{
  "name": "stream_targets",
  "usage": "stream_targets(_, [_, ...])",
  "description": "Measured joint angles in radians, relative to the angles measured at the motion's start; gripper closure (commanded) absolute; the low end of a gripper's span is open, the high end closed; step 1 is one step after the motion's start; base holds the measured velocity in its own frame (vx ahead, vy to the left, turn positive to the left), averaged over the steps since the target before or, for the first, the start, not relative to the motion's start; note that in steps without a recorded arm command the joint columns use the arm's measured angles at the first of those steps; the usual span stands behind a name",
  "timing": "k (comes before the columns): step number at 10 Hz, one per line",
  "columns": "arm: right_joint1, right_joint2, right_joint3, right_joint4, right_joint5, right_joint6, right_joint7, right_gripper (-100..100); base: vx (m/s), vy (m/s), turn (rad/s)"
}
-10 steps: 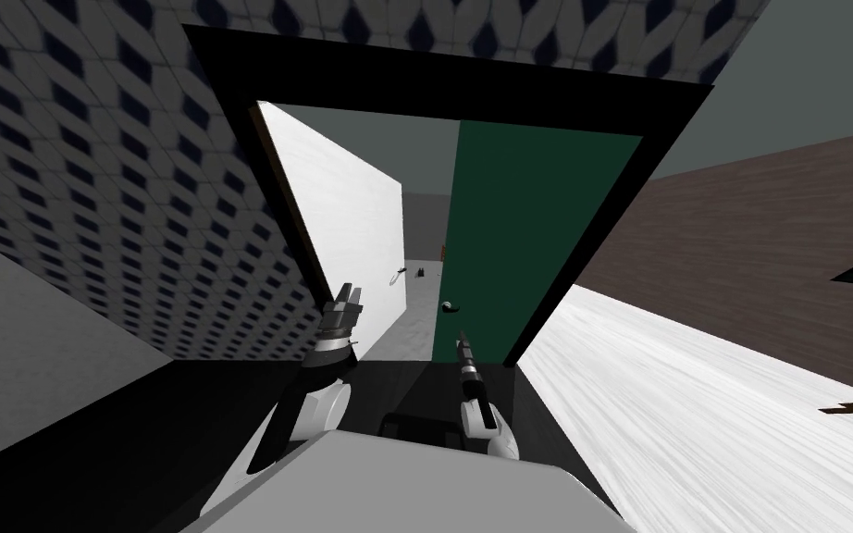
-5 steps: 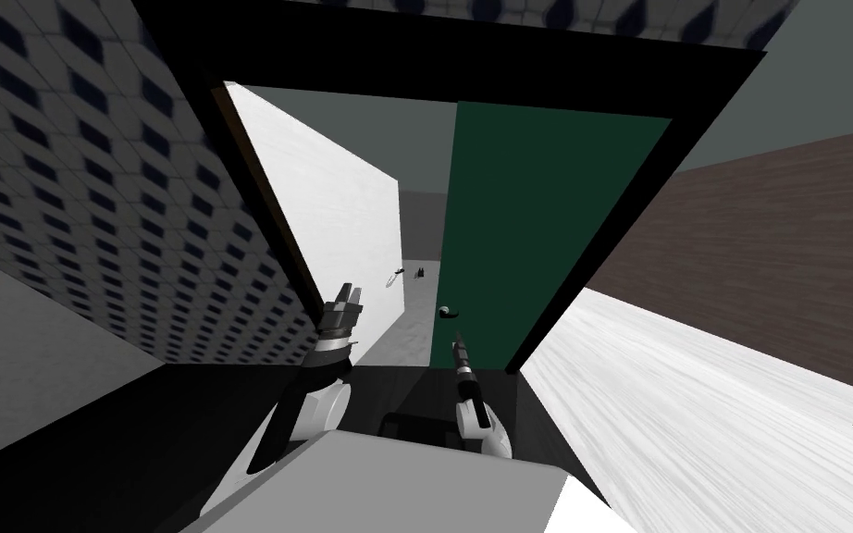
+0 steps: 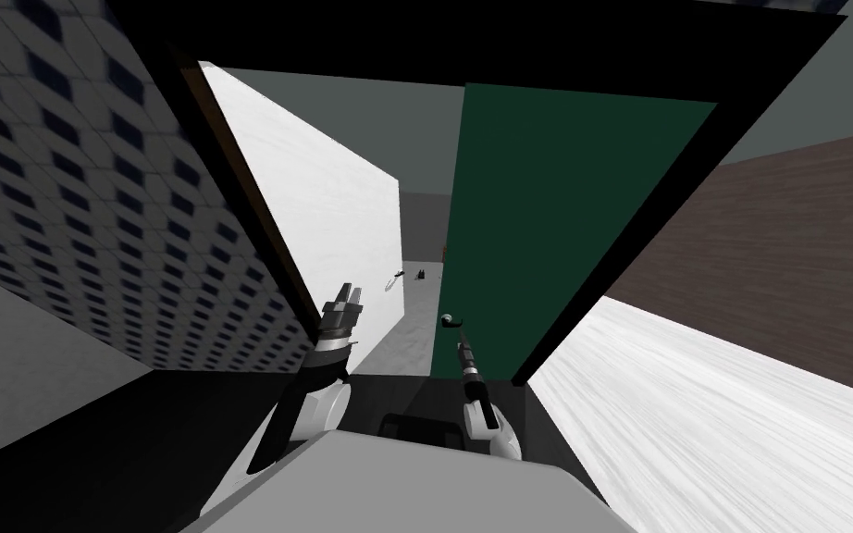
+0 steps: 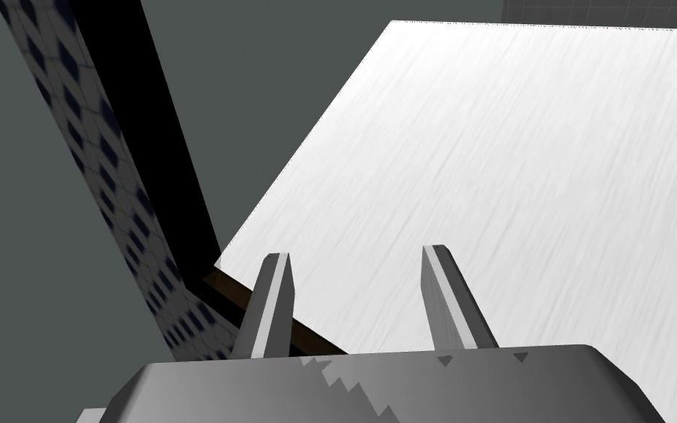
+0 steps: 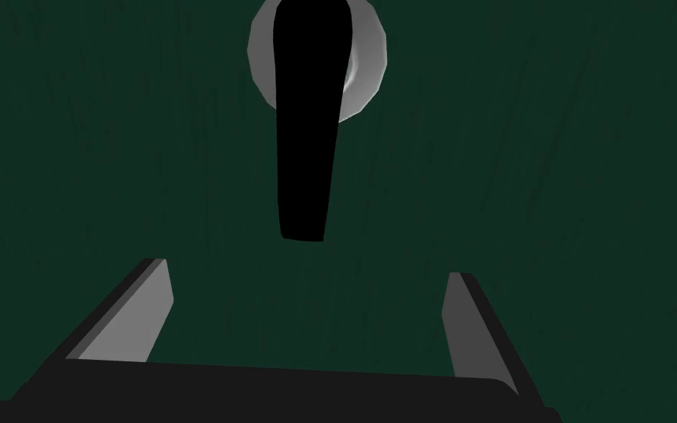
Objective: Push the door open
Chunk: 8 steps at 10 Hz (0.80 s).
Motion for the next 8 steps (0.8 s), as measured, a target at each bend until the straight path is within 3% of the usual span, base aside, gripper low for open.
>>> stream_targets(2, [-0.002,-0.003,-0.004,0.002,-0.002,0.002,-0.001,-100,0.206,0.023,0.028])
stream_targets(4, [-0.006,0.014,-0.008,0.011,-0.004,-0.001,-0.003,-100,0.205,0.013,0.018])
stream_targets(5, [-0.008,0.033,-0.01,0.017,-0.005,-0.006,-0.002,-100,0.087,0.001,0.007])
stream_targets(6, [-0.008,0.036,-0.01,0.017,-0.005,-0.006,-0.001,100,-0.011,0.002,-0.005])
stream_targets(8, [-0.012,0.033,-0.011,0.014,-0.005,-0.007,-0.002,100,-0.02,-0.002,0.01])
